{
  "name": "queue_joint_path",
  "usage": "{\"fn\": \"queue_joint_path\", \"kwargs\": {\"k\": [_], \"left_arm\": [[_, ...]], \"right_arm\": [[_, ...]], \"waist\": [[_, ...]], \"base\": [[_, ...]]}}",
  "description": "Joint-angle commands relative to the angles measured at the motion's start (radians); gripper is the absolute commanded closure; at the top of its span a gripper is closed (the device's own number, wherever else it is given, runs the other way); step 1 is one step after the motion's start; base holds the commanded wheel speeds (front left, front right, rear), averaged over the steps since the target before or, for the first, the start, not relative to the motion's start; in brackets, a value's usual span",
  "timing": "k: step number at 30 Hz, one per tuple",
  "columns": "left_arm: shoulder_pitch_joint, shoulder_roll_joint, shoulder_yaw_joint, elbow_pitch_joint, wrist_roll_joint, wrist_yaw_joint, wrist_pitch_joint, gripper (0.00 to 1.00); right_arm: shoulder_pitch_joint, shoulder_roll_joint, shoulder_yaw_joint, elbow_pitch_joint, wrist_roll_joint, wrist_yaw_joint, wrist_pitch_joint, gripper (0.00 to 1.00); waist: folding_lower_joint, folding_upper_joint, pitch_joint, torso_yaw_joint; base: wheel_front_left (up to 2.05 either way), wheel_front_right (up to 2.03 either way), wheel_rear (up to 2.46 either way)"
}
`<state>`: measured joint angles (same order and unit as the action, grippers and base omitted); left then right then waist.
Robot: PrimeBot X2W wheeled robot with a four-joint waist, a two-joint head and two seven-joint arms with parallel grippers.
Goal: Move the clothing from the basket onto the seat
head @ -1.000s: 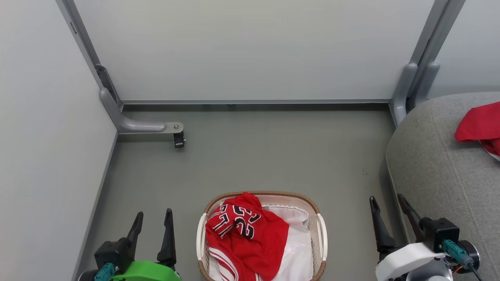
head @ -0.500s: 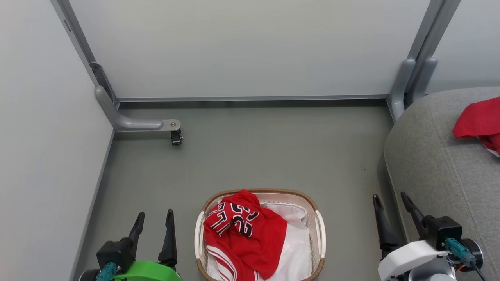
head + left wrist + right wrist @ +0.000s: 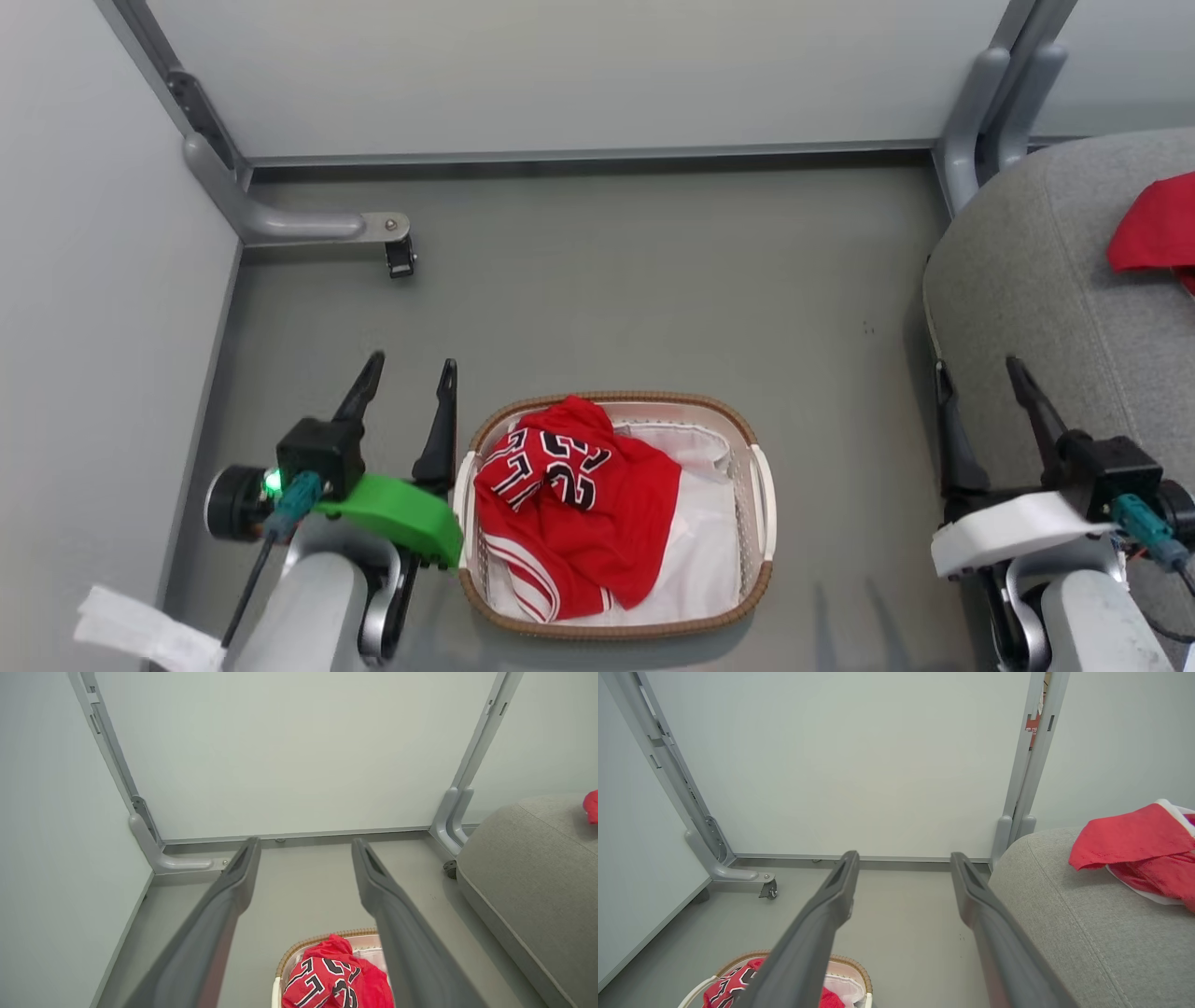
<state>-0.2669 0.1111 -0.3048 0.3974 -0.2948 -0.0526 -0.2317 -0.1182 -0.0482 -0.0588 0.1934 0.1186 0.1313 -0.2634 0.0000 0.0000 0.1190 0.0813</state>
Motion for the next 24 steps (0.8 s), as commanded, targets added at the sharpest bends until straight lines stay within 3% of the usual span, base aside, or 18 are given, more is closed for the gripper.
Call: {"fn": "queue_joint_path", "kwargs": {"k": [1, 13, 24], "left_arm": [[-0.061, 0.006, -0.007, 0.012, 0.019, -0.002, 0.006, 0.0], [-0.368, 0.017, -0.066, 0.25, 0.076, -0.03, 0.07, 0.0], [-0.462, -0.005, -0.155, 0.496, 0.097, -0.061, 0.061, 0.0]], "right_arm": [[-0.028, -0.004, -0.01, -0.017, -0.011, -0.001, -0.002, 0.0], [-0.211, -0.004, 0.018, -0.075, -0.034, -0.001, -0.002, 0.0], [-0.303, -0.004, 0.061, -0.093, -0.012, -0.001, -0.002, 0.0]], "waist": [[0.0, 0.0, 0.112, -0.028], [0.0, 0.0, 0.41, -0.131], [0.0, 0.0, 0.558, -0.2]], "base": [[0.0, 0.0, 0.0], [0.0, 0.0, 0.0], [0.0, 0.0, 0.0]]}}
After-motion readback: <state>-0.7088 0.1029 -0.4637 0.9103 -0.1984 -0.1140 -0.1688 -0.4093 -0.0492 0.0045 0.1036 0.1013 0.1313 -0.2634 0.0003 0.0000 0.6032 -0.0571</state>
